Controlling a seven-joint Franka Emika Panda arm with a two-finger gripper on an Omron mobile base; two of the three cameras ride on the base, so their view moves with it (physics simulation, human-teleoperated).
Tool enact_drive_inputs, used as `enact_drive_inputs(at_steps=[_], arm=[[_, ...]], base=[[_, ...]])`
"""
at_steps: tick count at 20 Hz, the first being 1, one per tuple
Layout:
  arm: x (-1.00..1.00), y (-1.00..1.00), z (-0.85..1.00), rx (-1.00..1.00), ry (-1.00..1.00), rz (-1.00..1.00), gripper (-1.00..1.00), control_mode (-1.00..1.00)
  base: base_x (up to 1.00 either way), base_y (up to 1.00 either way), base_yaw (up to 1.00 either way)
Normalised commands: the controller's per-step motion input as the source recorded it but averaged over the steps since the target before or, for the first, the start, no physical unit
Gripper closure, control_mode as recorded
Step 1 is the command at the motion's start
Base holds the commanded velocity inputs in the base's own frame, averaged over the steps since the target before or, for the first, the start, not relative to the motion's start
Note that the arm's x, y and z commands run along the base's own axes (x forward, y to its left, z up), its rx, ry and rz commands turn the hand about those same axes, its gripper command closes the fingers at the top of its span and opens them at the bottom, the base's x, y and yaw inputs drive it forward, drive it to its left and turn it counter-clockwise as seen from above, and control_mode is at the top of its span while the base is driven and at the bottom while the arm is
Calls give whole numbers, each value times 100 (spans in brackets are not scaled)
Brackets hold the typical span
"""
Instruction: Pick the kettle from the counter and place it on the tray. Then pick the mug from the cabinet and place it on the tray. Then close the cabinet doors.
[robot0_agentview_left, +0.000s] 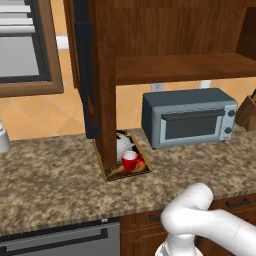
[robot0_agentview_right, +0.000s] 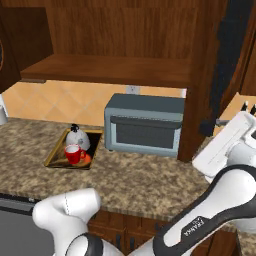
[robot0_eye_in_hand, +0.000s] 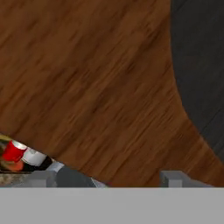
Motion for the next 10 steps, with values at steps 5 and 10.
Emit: enact_drive_inputs(at_steps=[5,10], arm=[[32,68,50,-23,16,-1,-100,-100],[40,81,19,-19,14,-6,-100,-100]], base=[[0,0,0],[0,0,0]])
